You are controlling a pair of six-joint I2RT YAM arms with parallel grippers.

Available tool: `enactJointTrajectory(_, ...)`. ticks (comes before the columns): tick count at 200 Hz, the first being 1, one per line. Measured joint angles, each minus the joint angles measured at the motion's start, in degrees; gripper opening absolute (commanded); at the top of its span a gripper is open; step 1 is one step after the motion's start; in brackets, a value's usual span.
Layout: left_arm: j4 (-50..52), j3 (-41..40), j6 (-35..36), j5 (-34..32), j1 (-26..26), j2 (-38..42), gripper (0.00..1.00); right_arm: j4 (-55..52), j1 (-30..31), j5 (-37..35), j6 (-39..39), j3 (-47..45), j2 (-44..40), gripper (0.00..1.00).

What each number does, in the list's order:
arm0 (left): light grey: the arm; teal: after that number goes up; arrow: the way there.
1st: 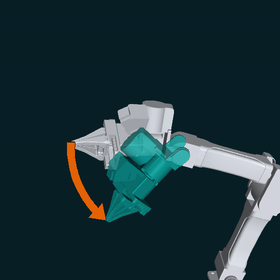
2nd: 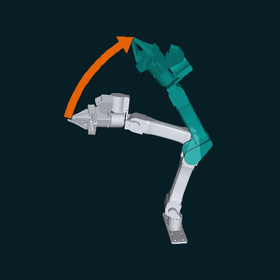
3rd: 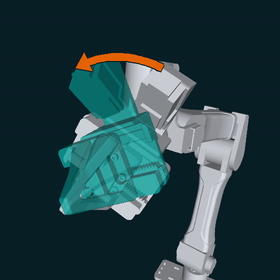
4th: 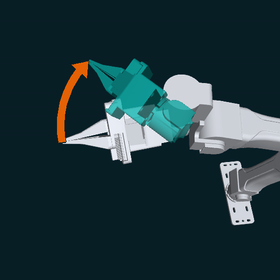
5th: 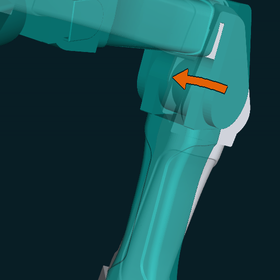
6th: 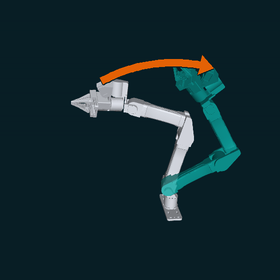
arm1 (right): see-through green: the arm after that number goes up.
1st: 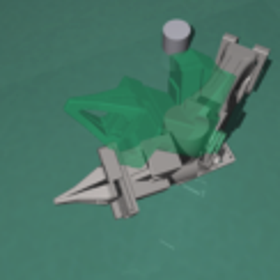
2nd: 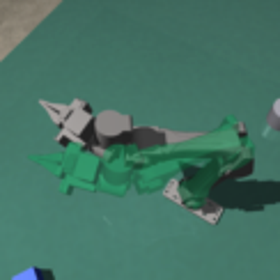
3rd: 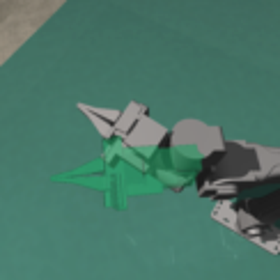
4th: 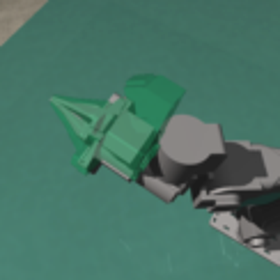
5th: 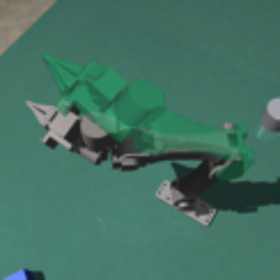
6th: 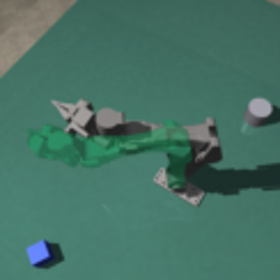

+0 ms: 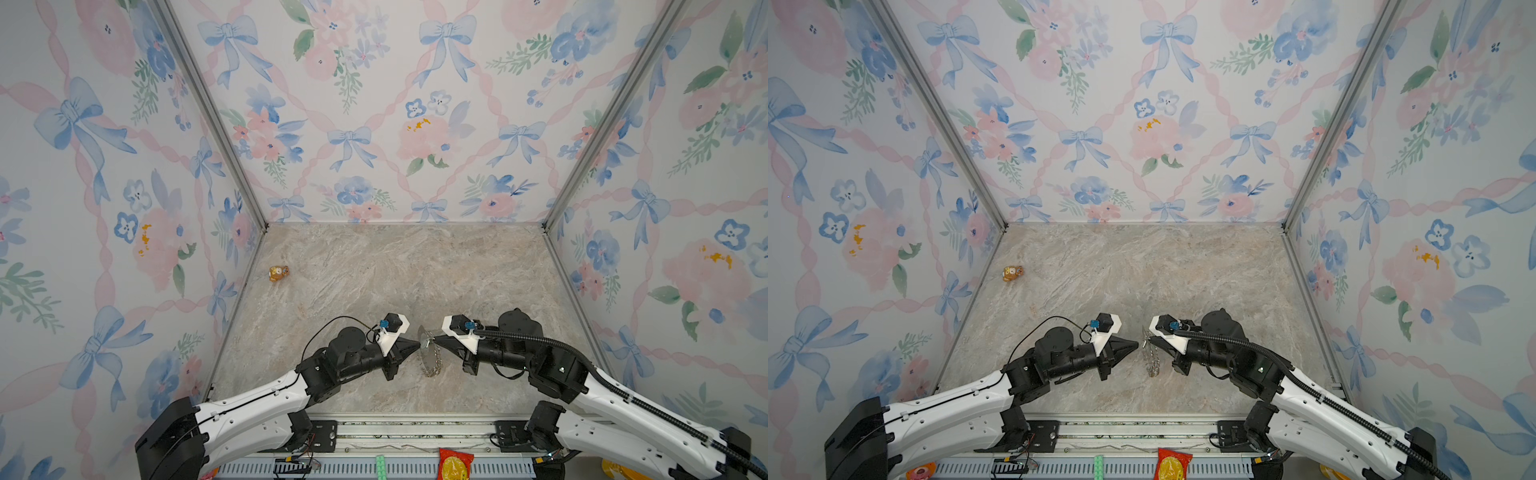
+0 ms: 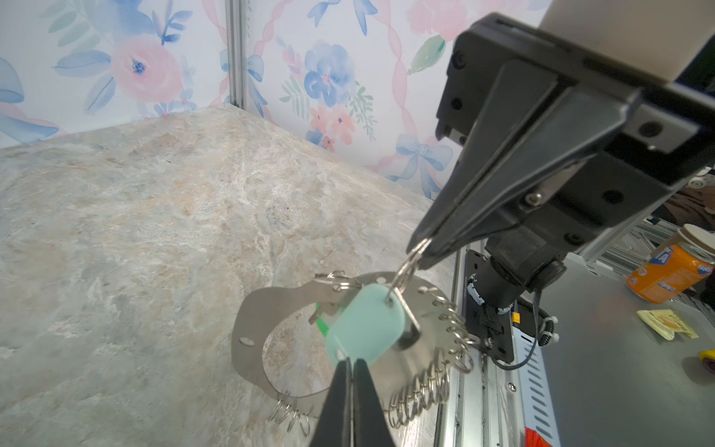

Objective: Attach keys to a key ring
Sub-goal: Insert the key into the keyring.

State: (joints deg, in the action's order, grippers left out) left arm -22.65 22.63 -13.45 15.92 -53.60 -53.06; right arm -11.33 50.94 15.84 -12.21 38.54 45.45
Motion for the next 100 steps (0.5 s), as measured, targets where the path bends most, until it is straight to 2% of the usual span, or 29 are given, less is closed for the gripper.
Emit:
enactJointTrajectory(20, -0.11, 0.0, 0.15, 1.68, 0.0, 1.88, 0.29, -0.02, 0.0, 0.81, -0.28, 0.0, -0.11, 0.0)
enactJointTrajectory(73, -1.64, 0.02, 0.94, 6.05, 0.07, 4.59, 0.33, -0.02, 0.0, 4.11, -1.97, -0.2, -0.68, 0.0)
enactJointTrajectory(100, -1.66, 0.26, 1.81, 7.72, 0.17, 4.13, 0.39, -0.02, 0.15, 5.44, -2.51, -0.2, -0.68, 0.0)
